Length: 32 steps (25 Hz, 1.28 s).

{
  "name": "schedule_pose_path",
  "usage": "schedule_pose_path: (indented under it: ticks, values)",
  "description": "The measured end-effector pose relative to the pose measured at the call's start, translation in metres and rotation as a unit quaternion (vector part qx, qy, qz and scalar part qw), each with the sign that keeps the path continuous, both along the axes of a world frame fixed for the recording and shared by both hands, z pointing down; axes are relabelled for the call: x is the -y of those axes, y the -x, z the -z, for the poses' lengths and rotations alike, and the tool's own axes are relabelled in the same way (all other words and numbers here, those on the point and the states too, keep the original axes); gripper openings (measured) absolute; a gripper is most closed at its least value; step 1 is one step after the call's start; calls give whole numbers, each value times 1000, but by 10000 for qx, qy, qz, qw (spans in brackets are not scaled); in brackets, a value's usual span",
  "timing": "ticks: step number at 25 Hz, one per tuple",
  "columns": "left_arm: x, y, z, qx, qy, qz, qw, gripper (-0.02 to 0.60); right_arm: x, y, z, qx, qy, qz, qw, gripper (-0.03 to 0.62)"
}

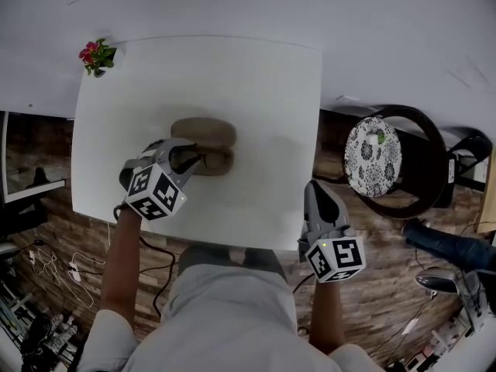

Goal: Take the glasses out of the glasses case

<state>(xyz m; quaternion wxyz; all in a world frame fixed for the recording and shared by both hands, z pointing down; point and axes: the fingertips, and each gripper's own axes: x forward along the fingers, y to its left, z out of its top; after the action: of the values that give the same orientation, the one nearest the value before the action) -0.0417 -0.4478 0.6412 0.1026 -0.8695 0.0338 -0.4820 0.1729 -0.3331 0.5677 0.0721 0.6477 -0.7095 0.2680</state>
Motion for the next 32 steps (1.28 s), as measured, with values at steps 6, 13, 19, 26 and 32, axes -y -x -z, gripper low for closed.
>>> schedule_pose_path:
  ticks: [6,13,19,26,32]
  values:
    - [0,1,-31,723,261,-458,9960,129,0,-6,-5,52,40,-100,9999,3]
    - [-1,-8,-45,885,434,-676,9928,125,0,-8,-9,75,61,-164,9998,3]
    - [0,-12,-52,1034,563,-797,9898,85,1,-13,-9,59,62,-184,9998,3]
    - [-1,-12,-55,1176,561,-881,9876,39,-3,-18,-9,89,65,-221,9997,3]
    - [-4,-11,-52,1243,386,-1031,9861,25,-4,-17,-6,117,21,-207,9997,3]
